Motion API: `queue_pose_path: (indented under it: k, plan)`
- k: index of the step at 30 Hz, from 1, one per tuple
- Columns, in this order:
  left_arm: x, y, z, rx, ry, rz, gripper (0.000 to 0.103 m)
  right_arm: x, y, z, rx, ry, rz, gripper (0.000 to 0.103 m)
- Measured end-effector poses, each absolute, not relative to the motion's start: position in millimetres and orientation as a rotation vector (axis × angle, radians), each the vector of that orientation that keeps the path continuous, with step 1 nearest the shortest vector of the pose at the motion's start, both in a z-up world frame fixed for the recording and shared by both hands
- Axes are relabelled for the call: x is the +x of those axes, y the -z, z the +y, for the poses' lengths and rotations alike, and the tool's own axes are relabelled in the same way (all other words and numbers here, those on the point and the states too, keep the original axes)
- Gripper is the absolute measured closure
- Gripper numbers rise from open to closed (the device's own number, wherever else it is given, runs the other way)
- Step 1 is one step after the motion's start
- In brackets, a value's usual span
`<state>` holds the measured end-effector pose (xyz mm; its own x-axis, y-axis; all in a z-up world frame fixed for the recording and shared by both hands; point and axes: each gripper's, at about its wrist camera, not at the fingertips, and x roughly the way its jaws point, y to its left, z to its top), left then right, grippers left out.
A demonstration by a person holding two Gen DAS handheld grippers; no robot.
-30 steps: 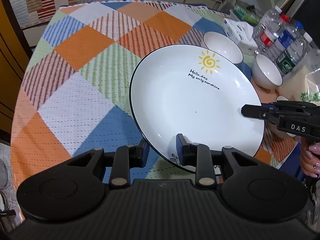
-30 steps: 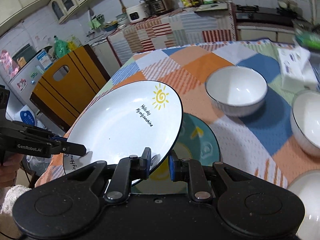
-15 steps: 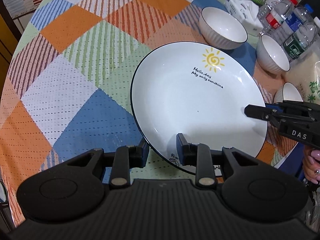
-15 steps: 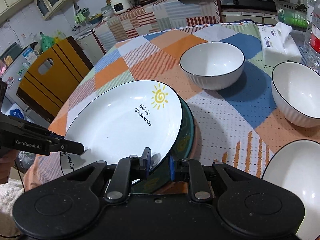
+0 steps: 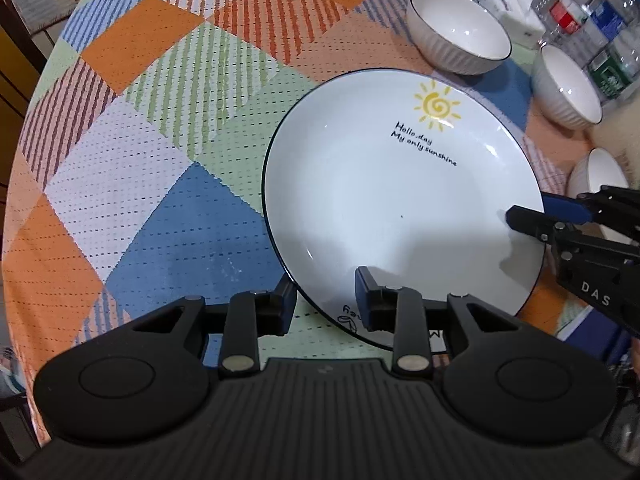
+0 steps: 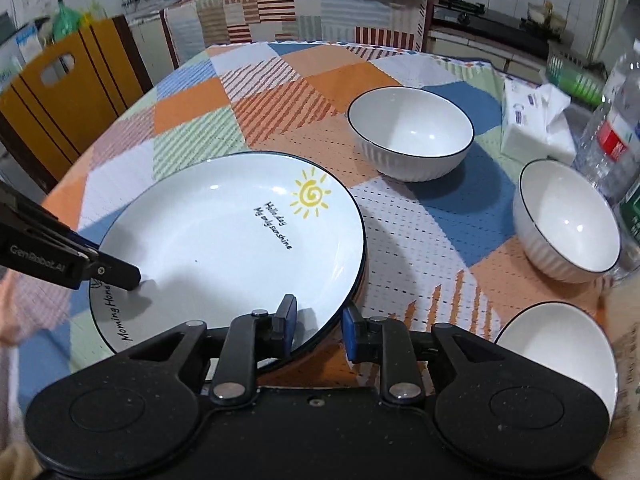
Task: Organize plates and bowls
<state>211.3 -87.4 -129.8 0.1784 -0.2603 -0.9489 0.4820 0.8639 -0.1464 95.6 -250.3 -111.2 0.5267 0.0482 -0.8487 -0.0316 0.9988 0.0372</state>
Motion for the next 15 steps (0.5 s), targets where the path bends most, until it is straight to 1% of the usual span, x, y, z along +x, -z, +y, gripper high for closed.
queue_pose_path:
  k: [7, 9, 11, 15]
  plan:
    - [205, 131, -90, 0.204, 0.502, 1.264, 0.073, 90, 117, -223, -0.207, 0.018, 0.974, 0.072]
    - [202, 129, -89, 0.197, 0.496, 1.252, 0.073, 87, 120, -225, -0.204, 0.02, 0.938, 0.07]
    - [197, 125, -88, 0.199, 0.49, 1.235, 0.074, 81, 121, -230, -0.169, 0.052, 0.886, 0.071]
    - [184, 113, -85, 0.191, 0.476, 1.203, 0.074, 68, 107, -237, -0.078, 0.06, 0.826, 0.07]
